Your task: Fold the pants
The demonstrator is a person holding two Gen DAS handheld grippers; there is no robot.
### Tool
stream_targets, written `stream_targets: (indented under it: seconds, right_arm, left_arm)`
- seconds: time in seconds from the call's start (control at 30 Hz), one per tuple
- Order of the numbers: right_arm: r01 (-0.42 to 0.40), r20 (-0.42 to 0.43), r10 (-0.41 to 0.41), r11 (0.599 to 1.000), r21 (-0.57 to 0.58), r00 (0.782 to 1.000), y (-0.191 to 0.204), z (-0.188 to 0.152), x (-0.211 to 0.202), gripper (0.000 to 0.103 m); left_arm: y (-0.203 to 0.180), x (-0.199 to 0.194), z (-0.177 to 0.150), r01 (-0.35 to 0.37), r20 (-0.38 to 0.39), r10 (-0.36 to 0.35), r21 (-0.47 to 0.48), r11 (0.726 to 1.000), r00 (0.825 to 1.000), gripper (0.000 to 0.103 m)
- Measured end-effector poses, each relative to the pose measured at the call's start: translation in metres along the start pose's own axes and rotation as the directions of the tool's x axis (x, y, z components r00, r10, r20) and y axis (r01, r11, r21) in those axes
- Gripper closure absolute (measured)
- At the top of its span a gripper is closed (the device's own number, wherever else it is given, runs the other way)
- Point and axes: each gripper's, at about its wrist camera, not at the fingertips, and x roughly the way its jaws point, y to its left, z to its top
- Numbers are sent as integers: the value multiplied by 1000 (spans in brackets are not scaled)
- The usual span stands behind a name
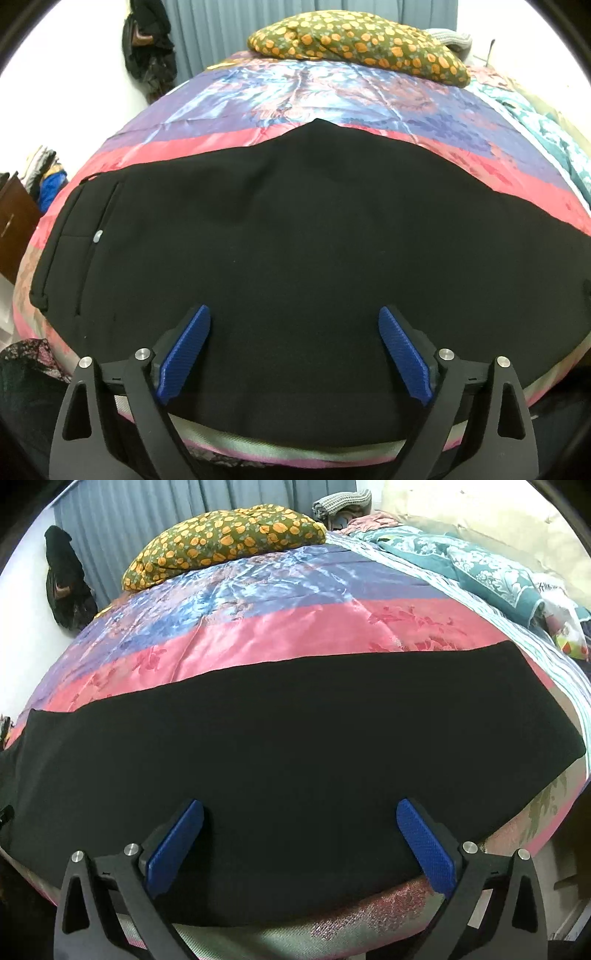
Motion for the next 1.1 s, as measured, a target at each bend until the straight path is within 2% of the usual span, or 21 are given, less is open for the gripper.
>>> stream_targets:
  seconds: [0.1,0.2,0.33,0.37,0.4,0.47,0.5,0.53,0.57,0.63,0.67,0.7,0.77,0.8,0.83,0.9,1.0,1.03,1.07,1.1]
  right_arm:
    - [-32,-54,32,999,0,998,-4,11,-3,0]
    - [-128,-79,131,991,40,988,-30,34,-4,0]
    - [-116,-169,122,992,42,978,-90,81,17,0]
    - [-91,-205,95,995,27,974,-107,89,26,1]
    - [-33,-234,31,999,-1,972,-126,95,35,4]
    - [133,-222,-144,989,-67,964,-174,109,38,15]
    - [200,-199,-208,978,-59,958,-195,114,32,15]
    - [226,-172,-228,974,-26,959,-211,117,23,15]
    - [218,-135,-212,975,33,968,-228,120,12,15]
    - [91,-44,-84,981,174,995,-257,119,-11,14]
    - [-19,-10,21,974,227,1000,-266,114,-16,14]
    - [-131,6,135,954,269,991,-270,108,-16,14]
    - [-272,3,287,907,322,958,-270,96,-8,15]
    - [-319,2,337,888,332,941,-266,90,-2,15]
    - [-330,-5,350,886,326,937,-262,86,3,16]
    - [-320,-48,352,892,319,935,-257,79,19,25]
    - [-353,-66,399,867,351,915,-257,75,35,29]
    - [-384,-59,432,849,363,900,-259,71,36,29]
    - [-444,-56,503,805,395,862,-260,70,41,29]
    - [-501,-59,578,750,433,814,-263,70,48,30]
  left_arm:
    - [1,1,-1,-6,4,6,4,1000,1000,7]
    - [0,1,-1,-16,9,16,13,1000,1000,6]
    - [1,1,-1,-23,11,23,13,1000,1000,5]
    - [0,1,0,-25,11,25,13,1000,1000,5]
    - [0,1,0,-25,11,25,14,1000,1000,5]
    - [0,0,-1,-28,10,27,15,1000,1000,5]
    - [1,0,-1,-28,11,28,15,1000,1000,5]
    - [1,0,-1,-27,12,27,15,1000,1000,5]
    - [0,0,-1,-27,13,27,15,1000,1000,5]
    - [0,0,-1,-34,15,34,16,999,999,3]
    - [0,1,-1,-35,15,35,15,999,999,3]
    - [0,1,-1,-37,16,36,13,999,999,2]
    - [0,2,0,-39,14,39,8,999,999,1]
    - [0,2,0,-41,13,41,6,999,999,1]
    - [0,2,0,-42,12,42,6,999,999,1]
    - [-1,2,0,-45,10,44,5,999,999,1]
    - [0,1,0,-45,11,45,6,999,999,1]
    - [-1,2,0,-45,11,45,5,999,999,1]
    - [0,1,0,-46,13,46,5,999,999,1]
    - [0,2,-1,-47,14,47,5,999,999,1]
